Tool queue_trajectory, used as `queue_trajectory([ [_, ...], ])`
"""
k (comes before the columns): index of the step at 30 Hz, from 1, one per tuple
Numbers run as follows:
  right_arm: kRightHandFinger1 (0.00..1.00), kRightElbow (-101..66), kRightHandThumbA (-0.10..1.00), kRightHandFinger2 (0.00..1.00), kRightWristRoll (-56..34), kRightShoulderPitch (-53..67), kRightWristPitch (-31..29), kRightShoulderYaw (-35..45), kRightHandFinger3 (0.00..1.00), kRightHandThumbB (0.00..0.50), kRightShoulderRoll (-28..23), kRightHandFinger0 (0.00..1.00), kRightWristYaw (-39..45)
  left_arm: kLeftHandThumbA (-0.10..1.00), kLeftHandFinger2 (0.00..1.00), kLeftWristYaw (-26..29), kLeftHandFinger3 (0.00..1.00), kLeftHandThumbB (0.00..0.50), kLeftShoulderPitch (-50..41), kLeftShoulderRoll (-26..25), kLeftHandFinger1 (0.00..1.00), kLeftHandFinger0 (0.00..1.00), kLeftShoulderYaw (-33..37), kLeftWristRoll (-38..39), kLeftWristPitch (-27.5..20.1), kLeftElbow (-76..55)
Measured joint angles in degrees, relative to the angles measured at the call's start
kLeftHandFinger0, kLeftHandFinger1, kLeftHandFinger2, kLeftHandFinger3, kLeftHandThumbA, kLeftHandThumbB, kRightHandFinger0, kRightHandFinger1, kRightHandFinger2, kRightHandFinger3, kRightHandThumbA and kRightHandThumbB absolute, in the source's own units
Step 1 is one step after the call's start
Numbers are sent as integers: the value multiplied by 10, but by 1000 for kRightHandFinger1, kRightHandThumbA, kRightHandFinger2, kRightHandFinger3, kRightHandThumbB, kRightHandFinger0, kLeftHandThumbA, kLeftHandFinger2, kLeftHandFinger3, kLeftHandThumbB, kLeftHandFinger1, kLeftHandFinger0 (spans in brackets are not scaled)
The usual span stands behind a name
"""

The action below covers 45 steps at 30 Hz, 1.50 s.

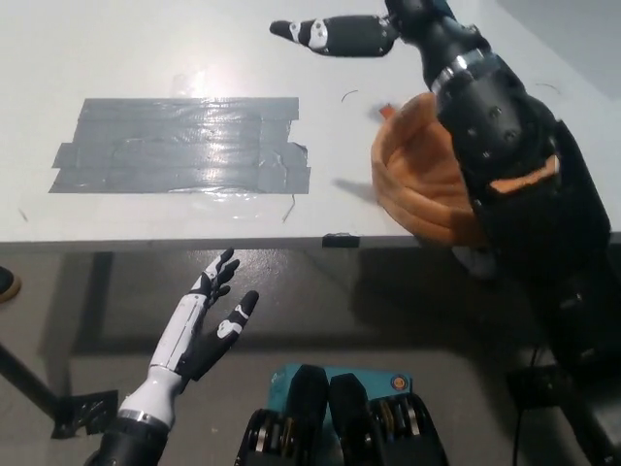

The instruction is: An emotional support dumpling is kept in a soft plate infront in the middle of the desk infront of the robot. The robot extends its right arm to pick up the dumpling and hands it to a person

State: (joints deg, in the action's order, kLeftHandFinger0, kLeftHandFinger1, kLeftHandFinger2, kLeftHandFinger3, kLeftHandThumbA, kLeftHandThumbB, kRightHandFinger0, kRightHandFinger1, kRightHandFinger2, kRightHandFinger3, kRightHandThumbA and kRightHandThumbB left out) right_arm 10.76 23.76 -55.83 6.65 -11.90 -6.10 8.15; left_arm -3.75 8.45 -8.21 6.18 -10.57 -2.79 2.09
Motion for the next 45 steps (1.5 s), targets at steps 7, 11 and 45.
queue_trajectory([
  [7,1000,-147,1000,1000,-4,107,18,3,1000,324,-2,1000,10,827,1000,0,1000,0,16,0,1000,1000,0,0,0,12],
  [11,1000,-229,1000,1000,-16,190,24,20,1000,267,-1,1000,10,852,1000,0,1000,0,36,0,1000,1000,-1,0,0,23],
  [45,1000,-98,1000,1000,-155,519,-124,76,1000,206,5,1000,1,920,1000,0,1000,0,-31,1,1000,1000,11,-4,-4,-2],
])
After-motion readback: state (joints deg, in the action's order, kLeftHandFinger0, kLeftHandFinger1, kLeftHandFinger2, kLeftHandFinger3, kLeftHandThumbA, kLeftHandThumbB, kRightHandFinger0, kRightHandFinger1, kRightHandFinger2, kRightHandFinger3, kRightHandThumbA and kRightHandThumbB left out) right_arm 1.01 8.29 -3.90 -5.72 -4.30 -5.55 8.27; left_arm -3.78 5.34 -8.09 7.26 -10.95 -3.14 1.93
